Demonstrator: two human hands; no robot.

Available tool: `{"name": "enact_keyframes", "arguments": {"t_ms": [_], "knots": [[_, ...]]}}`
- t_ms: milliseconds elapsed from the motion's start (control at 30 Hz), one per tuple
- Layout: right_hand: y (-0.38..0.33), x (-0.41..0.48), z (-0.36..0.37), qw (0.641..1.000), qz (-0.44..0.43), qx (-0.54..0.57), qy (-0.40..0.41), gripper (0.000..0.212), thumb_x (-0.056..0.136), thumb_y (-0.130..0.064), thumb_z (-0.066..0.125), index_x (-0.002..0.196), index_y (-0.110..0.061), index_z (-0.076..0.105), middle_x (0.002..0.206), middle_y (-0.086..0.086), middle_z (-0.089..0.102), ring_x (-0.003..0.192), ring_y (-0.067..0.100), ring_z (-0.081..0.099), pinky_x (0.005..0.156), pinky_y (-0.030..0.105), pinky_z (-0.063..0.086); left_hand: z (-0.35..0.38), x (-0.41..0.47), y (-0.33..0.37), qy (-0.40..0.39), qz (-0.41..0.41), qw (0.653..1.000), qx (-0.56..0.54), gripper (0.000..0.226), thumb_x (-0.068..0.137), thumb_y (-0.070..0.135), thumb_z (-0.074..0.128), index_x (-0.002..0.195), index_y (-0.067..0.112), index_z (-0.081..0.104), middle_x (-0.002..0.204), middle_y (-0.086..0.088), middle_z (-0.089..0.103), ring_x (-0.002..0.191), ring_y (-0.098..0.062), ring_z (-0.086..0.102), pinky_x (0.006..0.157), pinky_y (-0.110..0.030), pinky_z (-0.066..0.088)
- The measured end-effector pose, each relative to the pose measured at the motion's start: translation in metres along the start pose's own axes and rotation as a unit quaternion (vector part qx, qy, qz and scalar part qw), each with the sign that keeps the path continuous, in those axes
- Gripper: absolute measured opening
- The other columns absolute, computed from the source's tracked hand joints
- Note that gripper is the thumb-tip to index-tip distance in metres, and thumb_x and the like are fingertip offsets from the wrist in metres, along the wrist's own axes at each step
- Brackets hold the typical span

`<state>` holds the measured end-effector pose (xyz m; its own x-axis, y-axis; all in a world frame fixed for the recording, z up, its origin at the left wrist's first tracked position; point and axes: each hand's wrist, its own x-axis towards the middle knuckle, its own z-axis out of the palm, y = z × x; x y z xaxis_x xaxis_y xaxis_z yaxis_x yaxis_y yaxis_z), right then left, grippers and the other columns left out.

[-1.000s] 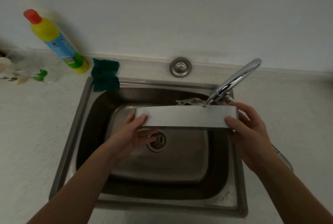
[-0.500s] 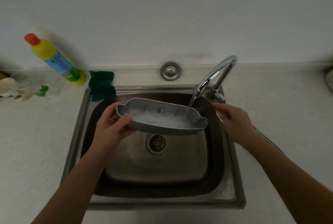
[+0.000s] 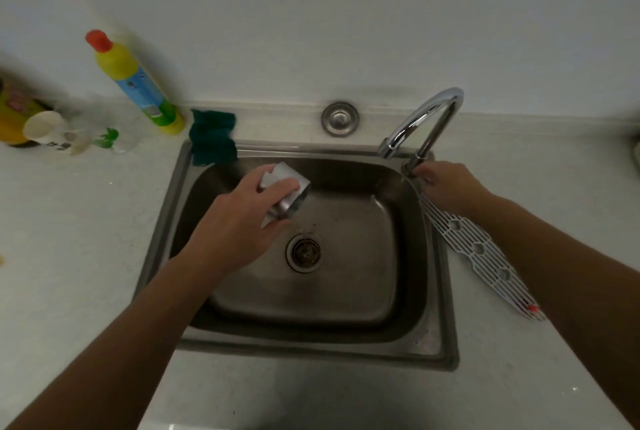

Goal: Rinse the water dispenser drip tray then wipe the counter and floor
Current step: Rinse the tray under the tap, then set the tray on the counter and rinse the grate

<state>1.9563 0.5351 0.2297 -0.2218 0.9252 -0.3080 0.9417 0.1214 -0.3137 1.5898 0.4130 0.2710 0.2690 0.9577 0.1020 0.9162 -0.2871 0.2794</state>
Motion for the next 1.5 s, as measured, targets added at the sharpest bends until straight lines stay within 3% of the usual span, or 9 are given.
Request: {"name": "enact_keyframes", "arguments": {"t_ms": [167, 400, 600, 800, 933, 1100, 1200, 1333, 1500], "knots": [[0.002, -0.031, 0.016, 0.996, 0.013, -0.077, -0.033, 0.045, 0.096, -0.026, 0.062, 0.140, -0.020, 0.053, 0.134, 0.012, 0.056, 0.113, 0.036, 0.058, 0.090, 0.045, 0.051, 0.000, -0.012, 0.017, -0.006, 0.038, 0.999, 0.026, 0.061, 0.085, 0.040, 0.073, 0.139, 0.030, 0.046, 0.152, -0.014, 0.041, 0.100, -0.031, 0.071, 0.080, -0.036, 0.058], [0.016, -0.047, 0.039, 0.990, 0.112, -0.086, -0.009, 0.055, 0.091, -0.042, 0.067, 0.136, -0.020, 0.044, 0.130, 0.013, 0.048, 0.117, 0.038, 0.053, 0.092, 0.054, 0.050, 0.005, -0.035, 0.047, 0.025, -0.037, 0.999, 0.014, 0.058, 0.086, 0.040, 0.073, 0.137, 0.032, 0.047, 0.153, -0.011, 0.042, 0.111, -0.026, 0.065, 0.087, -0.033, 0.053], [0.029, -0.054, 0.040, 0.992, 0.032, -0.121, -0.012, 0.054, 0.085, -0.044, 0.068, 0.127, -0.018, 0.048, 0.122, 0.012, 0.054, 0.111, 0.036, 0.058, 0.084, 0.047, 0.053, 0.004, -0.061, 0.062, 0.064, -0.161, 0.979, -0.104, 0.055, 0.083, 0.032, 0.080, 0.128, 0.037, 0.050, 0.138, 0.000, 0.052, 0.106, -0.006, 0.054, 0.091, -0.025, 0.046], [-0.035, -0.065, 0.033, 0.988, -0.102, -0.113, -0.007, 0.063, 0.078, -0.046, 0.075, 0.130, -0.023, 0.048, 0.128, 0.010, 0.050, 0.117, 0.033, 0.054, 0.087, 0.046, 0.053, -0.008, -0.106, 0.049, 0.177, -0.275, 0.902, -0.283, 0.054, 0.080, 0.024, 0.084, 0.120, 0.047, 0.056, 0.116, 0.021, 0.062, 0.107, -0.001, 0.062, 0.089, -0.028, 0.053], [-0.104, -0.071, 0.019, 0.982, -0.186, 0.014, -0.022, 0.027, 0.088, -0.045, 0.068, 0.099, -0.033, 0.046, 0.096, -0.006, 0.059, 0.090, 0.023, 0.063, 0.071, 0.038, 0.048, -0.021, -0.135, 0.019, 0.243, -0.323, 0.822, -0.400, 0.050, 0.084, 0.016, 0.083, 0.122, 0.040, 0.060, 0.119, 0.010, 0.064, 0.111, -0.020, 0.068, 0.083, -0.034, 0.064], [-0.162, -0.064, 0.012, 0.969, -0.148, 0.185, 0.069, 0.019, 0.089, -0.033, 0.072, 0.083, -0.031, 0.054, 0.078, -0.011, 0.062, 0.073, 0.007, 0.059, 0.064, 0.029, 0.044, -0.031, -0.163, -0.052, 0.313, -0.367, 0.749, -0.455, 0.048, 0.086, 0.022, 0.081, 0.127, 0.031, 0.058, 0.125, -0.005, 0.065, 0.111, -0.029, 0.070, 0.086, -0.046, 0.063], [-0.176, -0.061, 0.025, 0.933, -0.045, 0.348, 0.085, 0.015, 0.085, -0.019, 0.078, 0.090, -0.028, 0.067, 0.083, -0.003, 0.072, 0.080, 0.012, 0.070, 0.073, 0.029, 0.054, -0.032, -0.172, -0.101, 0.364, -0.378, 0.684, -0.506, 0.048, 0.088, 0.011, 0.079, 0.129, 0.023, 0.057, 0.126, -0.011, 0.064, 0.115, -0.032, 0.068, 0.087, -0.041, 0.063], [-0.198, -0.063, 0.059, 0.818, 0.089, 0.567, 0.027, 0.019, 0.093, -0.007, 0.070, 0.099, -0.024, 0.077, 0.094, 0.002, 0.080, 0.088, 0.022, 0.078, 0.066, 0.031, 0.063, -0.028, -0.176, -0.164, 0.393, -0.408, 0.630, -0.531, 0.049, 0.087, 0.015, 0.079, 0.128, 0.028, 0.056, 0.130, -0.015, 0.060, 0.118, -0.031, 0.066, 0.089, -0.039, 0.063], [-0.229, -0.059, 0.097, 0.721, 0.200, 0.663, -0.012, 0.019, 0.099, -0.002, 0.057, 0.105, -0.012, 0.072, 0.092, 0.009, 0.081, 0.080, 0.021, 0.079, 0.061, 0.032, 0.063, -0.016, -0.179, -0.221, 0.387, -0.424, 0.615, -0.540, 0.052, 0.077, 0.033, 0.083, 0.121, 0.035, 0.057, 0.132, -0.016, 0.061, 0.116, -0.031, 0.068, 0.090, -0.044, 0.062]]}}
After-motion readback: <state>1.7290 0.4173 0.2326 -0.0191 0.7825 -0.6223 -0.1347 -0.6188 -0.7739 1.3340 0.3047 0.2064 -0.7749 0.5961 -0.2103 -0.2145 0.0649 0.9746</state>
